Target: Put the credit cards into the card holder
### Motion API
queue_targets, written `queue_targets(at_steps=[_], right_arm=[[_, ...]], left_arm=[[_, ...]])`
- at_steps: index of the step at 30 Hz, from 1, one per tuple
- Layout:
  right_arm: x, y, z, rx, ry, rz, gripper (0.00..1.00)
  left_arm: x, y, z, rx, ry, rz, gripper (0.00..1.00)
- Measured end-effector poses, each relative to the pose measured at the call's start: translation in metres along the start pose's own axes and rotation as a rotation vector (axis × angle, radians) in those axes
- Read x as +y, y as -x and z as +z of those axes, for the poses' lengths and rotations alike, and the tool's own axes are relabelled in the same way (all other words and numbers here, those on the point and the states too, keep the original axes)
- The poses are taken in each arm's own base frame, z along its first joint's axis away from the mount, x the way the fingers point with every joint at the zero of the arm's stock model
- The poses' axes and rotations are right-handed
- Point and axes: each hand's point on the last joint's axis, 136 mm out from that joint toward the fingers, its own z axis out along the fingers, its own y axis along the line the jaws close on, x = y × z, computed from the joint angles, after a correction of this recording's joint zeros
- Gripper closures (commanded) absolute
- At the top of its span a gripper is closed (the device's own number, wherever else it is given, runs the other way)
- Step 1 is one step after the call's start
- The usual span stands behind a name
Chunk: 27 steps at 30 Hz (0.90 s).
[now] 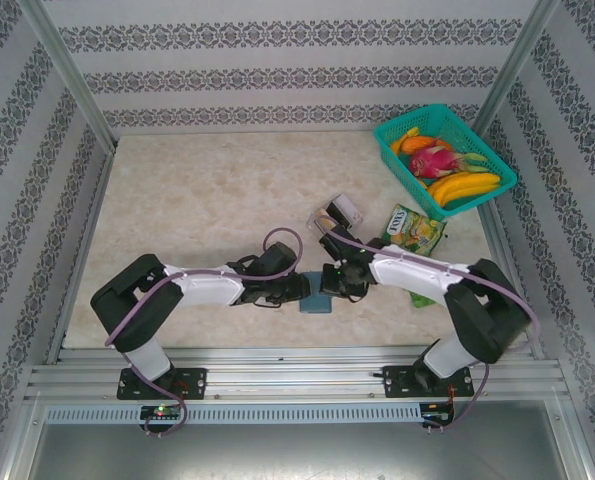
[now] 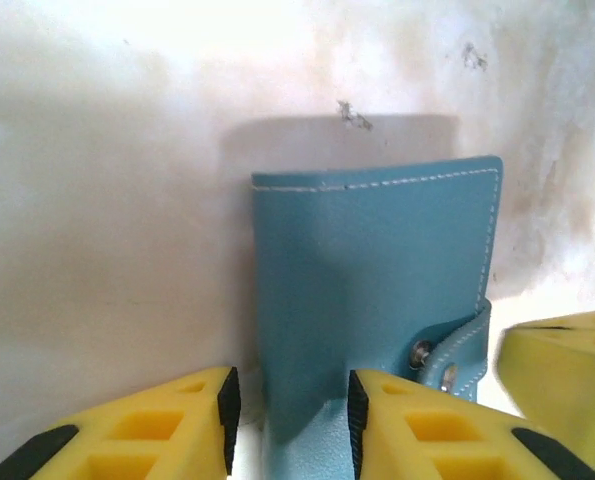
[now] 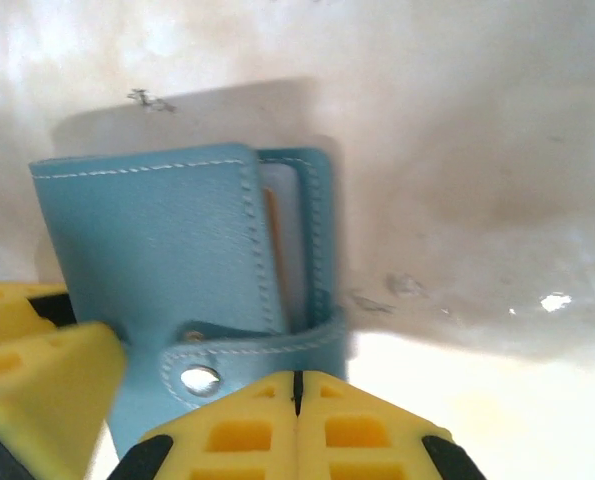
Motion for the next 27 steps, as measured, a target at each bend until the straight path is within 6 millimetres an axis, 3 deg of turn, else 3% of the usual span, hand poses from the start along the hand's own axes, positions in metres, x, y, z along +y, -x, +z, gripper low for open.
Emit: queue_targets(at_steps=[5,9,20,27], right_arm=[[-0.006,-0.005,-0.006,-0.036,0.041,0.026,0.93],[0.000,-0.004,-0.007,-0.048,0.080,0.039,0.93],[0.024,-0.005,0.006,-0.004,0.100,0.005,0.95],[0.028,-0.001,0.012,0.006,0.084,0.006,0.95]], left_arm=[[0.000,0.017,-0.005,-0.019,0.012,0.008,0.58],[0.006,0.024,-0.006,-0.014,0.017,0.008,0.56],[0.004,0.022,0.002,0.063,-0.012,0.064,0.57],[0.005,0.021,0.003,0.078,-0.006,0.086,0.60]])
